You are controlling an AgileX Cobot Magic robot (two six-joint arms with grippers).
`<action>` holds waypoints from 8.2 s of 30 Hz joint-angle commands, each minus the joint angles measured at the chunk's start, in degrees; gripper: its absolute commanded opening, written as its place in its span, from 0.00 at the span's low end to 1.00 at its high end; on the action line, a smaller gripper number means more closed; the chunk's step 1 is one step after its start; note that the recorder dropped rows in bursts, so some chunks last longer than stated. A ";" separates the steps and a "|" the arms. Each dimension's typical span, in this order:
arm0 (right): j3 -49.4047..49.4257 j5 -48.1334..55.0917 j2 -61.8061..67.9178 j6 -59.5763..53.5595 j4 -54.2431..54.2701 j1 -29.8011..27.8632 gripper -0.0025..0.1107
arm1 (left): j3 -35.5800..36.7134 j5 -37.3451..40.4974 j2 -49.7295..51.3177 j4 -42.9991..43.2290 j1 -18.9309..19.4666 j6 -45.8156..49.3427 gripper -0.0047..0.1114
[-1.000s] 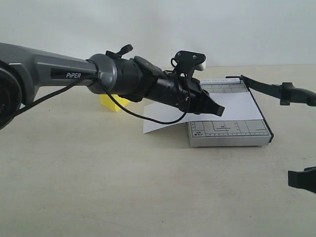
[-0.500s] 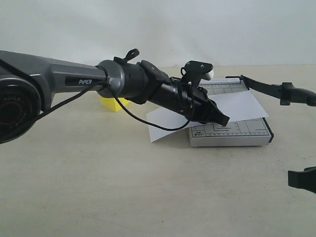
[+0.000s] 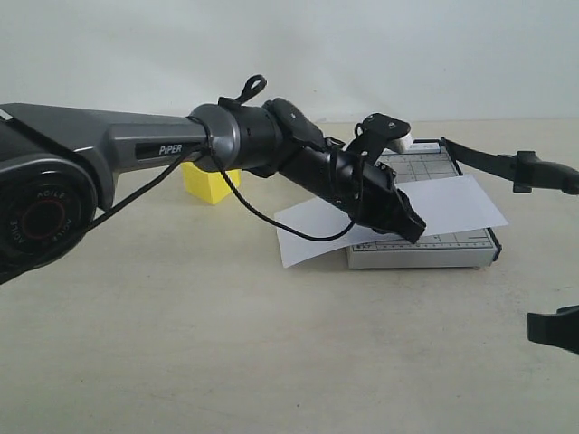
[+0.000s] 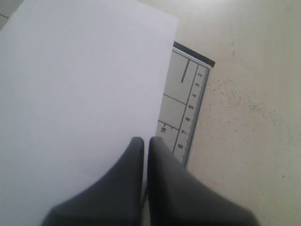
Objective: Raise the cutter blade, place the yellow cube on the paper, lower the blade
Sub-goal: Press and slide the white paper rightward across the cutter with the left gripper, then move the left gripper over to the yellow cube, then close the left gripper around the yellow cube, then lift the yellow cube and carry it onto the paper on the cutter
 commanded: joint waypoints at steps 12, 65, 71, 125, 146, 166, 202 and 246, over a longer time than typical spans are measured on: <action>0.32 0.04 0.10 0.00 -0.21 0.04 0.02 | -4.82 -5.97 -1.63 0.46 -0.09 3.60 0.08; 0.14 -0.34 0.10 0.00 1.35 0.04 0.02 | -8.59 -8.53 -3.43 26.05 -1.96 -36.34 0.08; 0.14 0.02 0.10 0.00 1.35 0.04 0.02 | 1.99 -25.85 -14.87 26.31 -1.96 -47.06 0.08; 0.14 -1.59 0.10 -0.49 2.16 0.04 0.02 | 55.54 -70.48 -29.62 51.91 15.86 -48.84 0.98; 0.14 -1.87 0.10 -0.49 2.16 0.04 0.02 | 43.53 -63.82 -16.04 76.54 20.09 -67.37 0.98; 0.14 -1.34 0.10 -0.49 2.16 0.04 0.02 | 40.38 -64.67 -15.09 76.54 23.17 -58.65 0.76; 0.14 -1.00 0.10 -0.38 2.16 0.04 0.02 | 24.06 -69.08 -8.26 147.62 27.65 -117.76 0.75; 0.14 -6.40 0.10 -0.38 2.16 0.04 0.02 | 14.46 -70.38 -18.32 158.01 8.33 -153.27 0.08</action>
